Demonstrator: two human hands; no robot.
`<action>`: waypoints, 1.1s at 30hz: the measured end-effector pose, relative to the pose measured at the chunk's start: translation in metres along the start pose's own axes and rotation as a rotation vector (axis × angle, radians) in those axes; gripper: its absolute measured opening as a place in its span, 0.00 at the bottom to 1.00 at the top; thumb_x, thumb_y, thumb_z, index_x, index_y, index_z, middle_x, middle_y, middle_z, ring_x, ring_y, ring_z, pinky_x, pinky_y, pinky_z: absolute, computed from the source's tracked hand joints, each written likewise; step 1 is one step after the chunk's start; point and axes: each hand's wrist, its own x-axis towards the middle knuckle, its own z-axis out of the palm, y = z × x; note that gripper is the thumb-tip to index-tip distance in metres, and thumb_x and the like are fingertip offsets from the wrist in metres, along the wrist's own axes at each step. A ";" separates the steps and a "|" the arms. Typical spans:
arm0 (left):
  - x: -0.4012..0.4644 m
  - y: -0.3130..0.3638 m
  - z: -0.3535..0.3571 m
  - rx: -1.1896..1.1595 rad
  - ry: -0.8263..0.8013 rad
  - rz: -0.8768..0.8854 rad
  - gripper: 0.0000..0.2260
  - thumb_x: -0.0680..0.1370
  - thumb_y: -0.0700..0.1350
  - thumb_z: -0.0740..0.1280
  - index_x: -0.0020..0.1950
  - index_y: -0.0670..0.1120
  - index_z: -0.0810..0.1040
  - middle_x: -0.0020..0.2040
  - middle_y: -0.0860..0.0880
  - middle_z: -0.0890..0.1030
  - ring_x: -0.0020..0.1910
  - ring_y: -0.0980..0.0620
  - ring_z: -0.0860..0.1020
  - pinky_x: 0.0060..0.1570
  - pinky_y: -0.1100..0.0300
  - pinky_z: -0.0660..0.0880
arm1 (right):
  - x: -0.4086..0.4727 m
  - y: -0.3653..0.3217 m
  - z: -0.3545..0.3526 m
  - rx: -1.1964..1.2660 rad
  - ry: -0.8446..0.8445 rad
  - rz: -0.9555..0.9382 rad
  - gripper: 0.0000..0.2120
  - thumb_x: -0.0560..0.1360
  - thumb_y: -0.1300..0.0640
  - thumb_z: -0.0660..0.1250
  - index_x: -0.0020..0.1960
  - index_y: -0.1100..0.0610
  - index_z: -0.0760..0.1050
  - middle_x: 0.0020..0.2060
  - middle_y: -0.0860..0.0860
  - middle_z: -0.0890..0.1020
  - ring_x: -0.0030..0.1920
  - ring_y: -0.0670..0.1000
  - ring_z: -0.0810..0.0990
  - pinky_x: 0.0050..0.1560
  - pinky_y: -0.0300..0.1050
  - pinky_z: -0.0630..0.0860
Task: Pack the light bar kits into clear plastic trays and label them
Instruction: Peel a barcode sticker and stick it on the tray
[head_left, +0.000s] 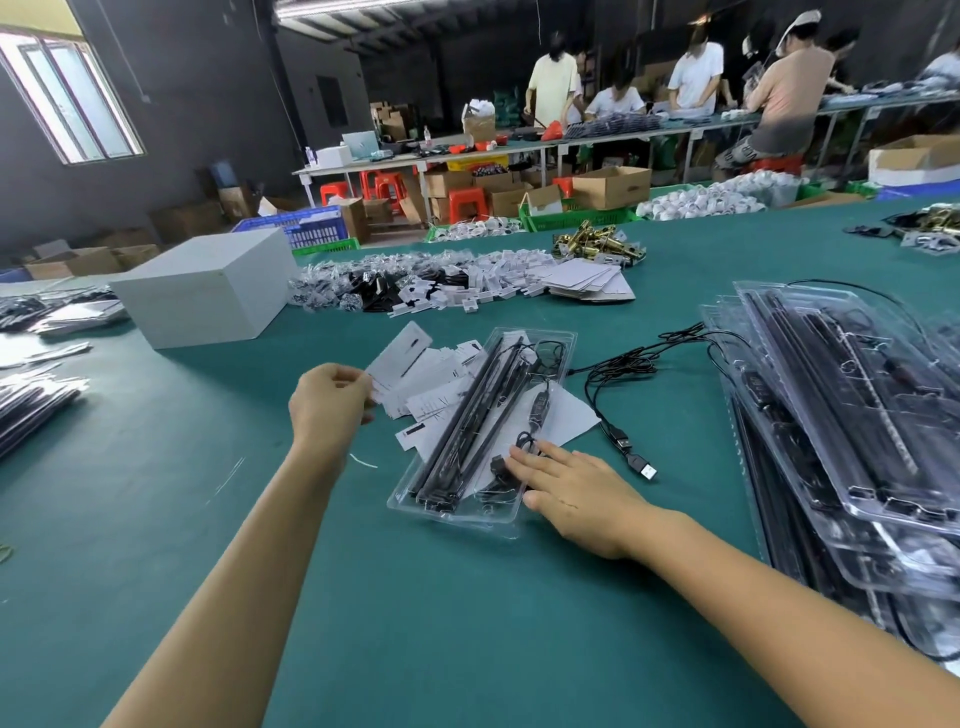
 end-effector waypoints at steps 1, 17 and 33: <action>-0.015 0.004 -0.002 -0.174 -0.087 -0.069 0.03 0.78 0.36 0.66 0.48 0.37 0.78 0.37 0.44 0.80 0.32 0.51 0.80 0.34 0.61 0.79 | 0.001 0.000 -0.003 0.009 -0.010 0.000 0.24 0.82 0.45 0.43 0.77 0.41 0.46 0.75 0.35 0.47 0.76 0.40 0.41 0.75 0.46 0.42; -0.185 -0.035 0.048 0.567 -0.196 0.886 0.07 0.67 0.35 0.68 0.43 0.43 0.77 0.32 0.50 0.77 0.30 0.47 0.74 0.30 0.58 0.69 | 0.009 -0.003 -0.049 0.228 -0.234 0.005 0.22 0.83 0.50 0.52 0.75 0.54 0.63 0.75 0.50 0.63 0.75 0.49 0.59 0.72 0.38 0.53; -0.175 -0.039 0.072 0.896 -0.484 0.630 0.17 0.74 0.36 0.51 0.61 0.50 0.59 0.79 0.40 0.42 0.78 0.48 0.43 0.66 0.48 0.48 | 0.011 -0.005 -0.054 0.431 -0.248 0.038 0.26 0.81 0.45 0.53 0.71 0.62 0.66 0.74 0.49 0.64 0.73 0.46 0.63 0.74 0.48 0.57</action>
